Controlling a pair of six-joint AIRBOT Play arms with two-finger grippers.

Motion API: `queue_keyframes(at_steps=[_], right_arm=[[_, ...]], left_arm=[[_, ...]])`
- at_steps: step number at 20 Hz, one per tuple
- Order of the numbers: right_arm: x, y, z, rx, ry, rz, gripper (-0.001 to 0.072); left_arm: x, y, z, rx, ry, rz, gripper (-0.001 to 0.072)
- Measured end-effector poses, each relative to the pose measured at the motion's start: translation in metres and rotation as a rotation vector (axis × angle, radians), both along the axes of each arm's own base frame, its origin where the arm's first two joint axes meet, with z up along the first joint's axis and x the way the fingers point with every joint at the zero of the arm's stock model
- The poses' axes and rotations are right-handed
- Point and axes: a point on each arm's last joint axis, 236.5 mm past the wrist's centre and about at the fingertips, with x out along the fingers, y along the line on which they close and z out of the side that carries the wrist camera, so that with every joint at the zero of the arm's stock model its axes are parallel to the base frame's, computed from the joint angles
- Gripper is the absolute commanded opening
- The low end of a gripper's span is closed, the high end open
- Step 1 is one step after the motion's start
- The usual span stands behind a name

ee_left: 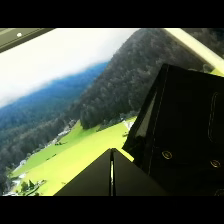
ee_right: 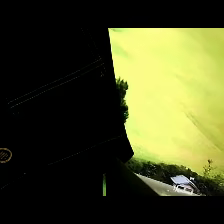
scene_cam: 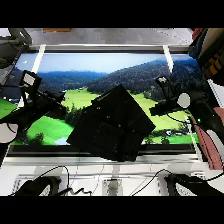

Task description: Fold the clothes and pants, and hang the long-sleeved shirts on hangers.

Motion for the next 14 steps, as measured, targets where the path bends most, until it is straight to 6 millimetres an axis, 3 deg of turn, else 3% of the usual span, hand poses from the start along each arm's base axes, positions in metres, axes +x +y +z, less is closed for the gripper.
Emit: queue_keyframes(at_steps=[14], right_arm=[[0.0,0.0,0.0,0.0,0.0,0.0,0.0035]], left_arm=[[0.001,0.0005,0.0014,-0.002,-0.006,0.004,0.0024]])
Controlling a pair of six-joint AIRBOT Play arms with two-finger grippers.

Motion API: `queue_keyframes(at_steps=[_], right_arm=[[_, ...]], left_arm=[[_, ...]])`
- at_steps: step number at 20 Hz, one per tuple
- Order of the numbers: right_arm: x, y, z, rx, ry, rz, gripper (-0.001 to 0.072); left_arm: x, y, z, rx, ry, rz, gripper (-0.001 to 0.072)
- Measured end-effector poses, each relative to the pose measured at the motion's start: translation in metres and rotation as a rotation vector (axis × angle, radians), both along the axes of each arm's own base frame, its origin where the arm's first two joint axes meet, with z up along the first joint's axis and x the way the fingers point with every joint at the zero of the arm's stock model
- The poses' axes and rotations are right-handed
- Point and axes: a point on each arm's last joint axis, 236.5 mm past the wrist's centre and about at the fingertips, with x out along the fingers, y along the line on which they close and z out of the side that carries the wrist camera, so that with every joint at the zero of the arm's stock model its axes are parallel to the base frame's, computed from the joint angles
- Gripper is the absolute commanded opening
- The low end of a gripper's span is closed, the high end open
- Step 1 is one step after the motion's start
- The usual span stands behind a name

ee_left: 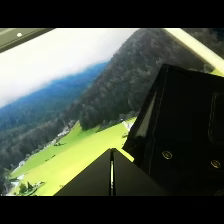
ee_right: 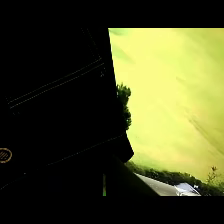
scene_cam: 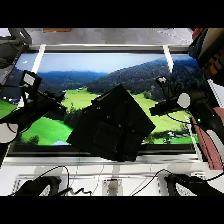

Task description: Fold the clothes and pants, and hang the long-sleeved shirts on hangers.

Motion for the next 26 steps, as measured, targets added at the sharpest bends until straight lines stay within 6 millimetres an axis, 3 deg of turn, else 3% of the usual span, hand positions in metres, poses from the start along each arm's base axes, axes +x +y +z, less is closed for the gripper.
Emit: queue_keyframes(at_steps=[4,6,10,13,14,15,16,17,18,23,26], right_arm=[[-0.004,0.001,-0.002,0.005,0.019,0.0,0.0034],[-0.02,-0.001,-0.012,-0.01,0.086,0.016,0.0034],[-0.093,-0.002,-0.061,-0.012,0.341,0.092,0.0033],[-0.167,0.033,-0.091,0.17,0.52,0.161,0.0036],[-0.184,0.049,-0.096,0.255,0.551,0.161,0.0126],[-0.196,0.064,-0.101,0.337,0.568,0.14,0.0367],[-0.203,0.078,-0.106,0.414,0.574,0.096,0.0529],[-0.206,0.087,-0.111,0.475,0.573,0.046,0.0543],[-0.208,0.093,-0.115,0.517,0.575,-0.009,0.0543],[-0.198,0.107,-0.13,0.632,0.578,-0.241,0.0537],[-0.193,0.115,-0.135,0.689,0.615,-0.342,0.0457]], left_arm=[[0.006,-0.002,0.014,-0.075,-0.037,0.021,0.0025],[0.005,-0.006,0.019,-0.127,-0.035,0.02,0.0025],[0.002,-0.01,0.015,-0.167,0.005,0.009,0.0025],[-0.003,-0.002,-0.002,-0.187,0.099,0.029,0.0025],[-0.005,0.005,-0.011,-0.196,0.149,0.053,0.0025],[-0.008,0.014,-0.025,-0.205,0.217,0.087,0.0054],[-0.011,0.024,-0.041,-0.207,0.294,0.126,0.0244],[-0.016,0.034,-0.058,-0.201,0.371,0.164,0.0514],[-0.024,0.045,-0.079,-0.189,0.462,0.203,0.0696],[-0.064,0.078,-0.164,-0.165,0.866,0.348,0.0692],[-0.077,0.084,-0.201,-0.149,1.032,0.378,0.0623]])
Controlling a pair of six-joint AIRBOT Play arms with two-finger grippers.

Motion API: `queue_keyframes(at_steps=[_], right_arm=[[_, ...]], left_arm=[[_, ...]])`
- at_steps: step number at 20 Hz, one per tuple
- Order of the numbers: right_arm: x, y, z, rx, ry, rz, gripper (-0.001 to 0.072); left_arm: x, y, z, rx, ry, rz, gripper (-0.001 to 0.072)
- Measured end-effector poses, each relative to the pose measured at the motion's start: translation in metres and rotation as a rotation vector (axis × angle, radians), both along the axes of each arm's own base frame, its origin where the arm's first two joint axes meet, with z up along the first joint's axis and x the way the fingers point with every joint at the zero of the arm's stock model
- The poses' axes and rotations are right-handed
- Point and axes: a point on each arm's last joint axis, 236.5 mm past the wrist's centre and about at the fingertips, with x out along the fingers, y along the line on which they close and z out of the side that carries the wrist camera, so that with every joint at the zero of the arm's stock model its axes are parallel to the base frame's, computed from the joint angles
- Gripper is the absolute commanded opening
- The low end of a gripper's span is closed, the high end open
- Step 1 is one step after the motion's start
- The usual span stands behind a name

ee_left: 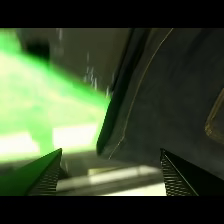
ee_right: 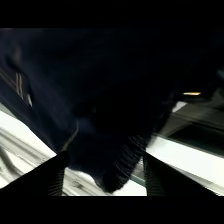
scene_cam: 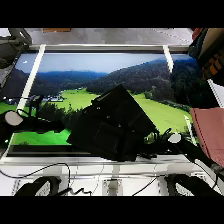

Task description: Fold the clothes and pants, and hang the long-sleeved shirts on hangers.

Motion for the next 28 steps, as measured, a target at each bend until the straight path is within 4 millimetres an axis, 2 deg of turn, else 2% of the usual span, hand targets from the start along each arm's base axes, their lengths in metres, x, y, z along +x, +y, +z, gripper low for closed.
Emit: queue_keyframes(at_steps=[1,2,6,7,10,12,13,14,15,16,19,22,24,26,28], right_arm=[[-0.001,0.003,-0.002,0.012,0.03,-0.022,0.0445],[-0.001,0.004,-0.004,0.02,0.054,-0.037,0.0389],[-0.01,0.009,-0.007,0.047,0.116,-0.036,0.0132],[-0.011,0.012,-0.005,0.064,0.124,-0.032,0.0041],[-0.012,0.015,-0.002,0.085,0.126,-0.025,0.0035],[-0.012,0.016,-0.002,0.09,0.123,-0.024,0.0035],[-0.011,0.016,-0.002,0.092,0.118,-0.022,0.0035],[-0.011,0.016,-0.002,0.093,0.113,-0.019,0.0034],[-0.01,0.017,-0.002,0.095,0.109,-0.017,0.0035],[-0.009,0.017,-0.001,0.098,0.104,-0.015,0.0035],[0.002,0.021,0.007,0.115,0.052,0.011,0.0034],[0.027,0.032,0.035,0.168,-0.058,0.082,0.0034],[0.051,0.041,0.066,0.212,-0.155,0.131,0.0034],[0.08,0.05,0.11,0.248,-0.294,0.175,0.0034],[0.107,0.057,0.166,0.277,-0.462,0.212,0.0034]], left_arm=[[-0.003,0.001,-0.011,-0.004,0.046,0.004,0.0615],[-0.006,0.001,-0.022,-0.008,0.094,0.005,0.0614],[-0.02,-0.004,-0.057,-0.048,0.252,-0.02,0.0613],[-0.023,-0.008,-0.063,-0.066,0.281,-0.033,0.0614],[-0.028,-0.016,-0.076,-0.108,0.331,-0.065,0.0612],[-0.03,-0.021,-0.082,-0.132,0.353,-0.077,0.0481],[-0.029,-0.022,-0.086,-0.138,0.358,-0.079,0.0467],[-0.027,-0.022,-0.089,-0.141,0.355,-0.075,0.0406],[-0.023,-0.024,-0.092,-0.152,0.349,-0.067,0.0188],[-0.019,-0.026,-0.095,-0.162,0.34,-0.058,0.0031],[0.001,-0.042,-0.095,-0.24,0.273,-0.041,0.0024],[0.029,-0.063,-0.071,-0.35,0.157,-0.048,0.0023],[0.052,-0.07,-0.038,-0.39,0.042,-0.073,0.0023],[0.075,-0.073,0.012,-0.398,-0.111,-0.11,0.0023],[0.092,-0.074,0.079,-0.376,-0.306,-0.154,0.0023]])
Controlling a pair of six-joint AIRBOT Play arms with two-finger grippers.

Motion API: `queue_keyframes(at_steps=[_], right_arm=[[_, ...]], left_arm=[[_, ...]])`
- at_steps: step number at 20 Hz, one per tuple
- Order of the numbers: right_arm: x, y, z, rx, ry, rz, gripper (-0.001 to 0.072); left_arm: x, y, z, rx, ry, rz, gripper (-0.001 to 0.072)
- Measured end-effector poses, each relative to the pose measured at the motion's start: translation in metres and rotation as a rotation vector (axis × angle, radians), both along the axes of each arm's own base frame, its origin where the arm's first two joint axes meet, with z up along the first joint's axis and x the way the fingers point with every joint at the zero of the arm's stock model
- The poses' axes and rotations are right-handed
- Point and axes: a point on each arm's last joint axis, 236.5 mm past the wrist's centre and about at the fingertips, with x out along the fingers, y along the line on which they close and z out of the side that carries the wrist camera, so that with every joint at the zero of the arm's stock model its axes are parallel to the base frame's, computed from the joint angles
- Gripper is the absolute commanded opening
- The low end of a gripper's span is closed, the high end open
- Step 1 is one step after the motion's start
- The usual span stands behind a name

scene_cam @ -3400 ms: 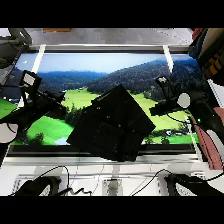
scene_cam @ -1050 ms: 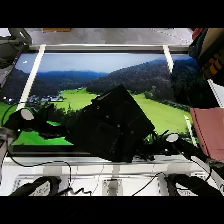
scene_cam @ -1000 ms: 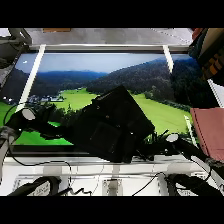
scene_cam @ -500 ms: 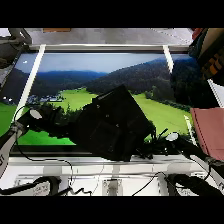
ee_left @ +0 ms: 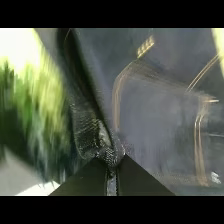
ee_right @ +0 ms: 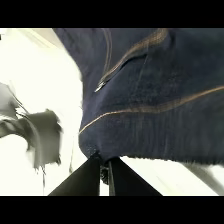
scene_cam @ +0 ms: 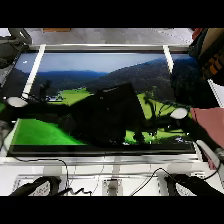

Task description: Fold the clothes and pants, and hang the long-sleeved shirts on hangers.

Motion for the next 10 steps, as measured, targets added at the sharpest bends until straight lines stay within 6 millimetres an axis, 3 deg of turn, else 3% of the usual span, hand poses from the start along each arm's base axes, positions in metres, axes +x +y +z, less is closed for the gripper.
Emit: queue_keyframes(at_steps=[3,5,7,10], right_arm=[[0.021,0.006,0.101,0.06,-0.279,0.018,0.0034],[0.019,0.005,0.17,0.096,-0.464,0.016,0.0034],[0.007,0.001,0.231,0.131,-0.631,-0.002,0.0034],[-0.024,-0.007,0.294,0.183,-0.757,-0.045,0.0034]], left_arm=[[0.002,0.004,0.126,0.036,-0.367,0.047,0.0024],[-0.016,0.012,0.214,0.068,-0.644,0.125,0.0024],[-0.051,0.024,0.292,0.108,-0.911,0.216,0.0024],[-0.118,0.033,0.368,0.15,-1.195,0.31,0.0023]])
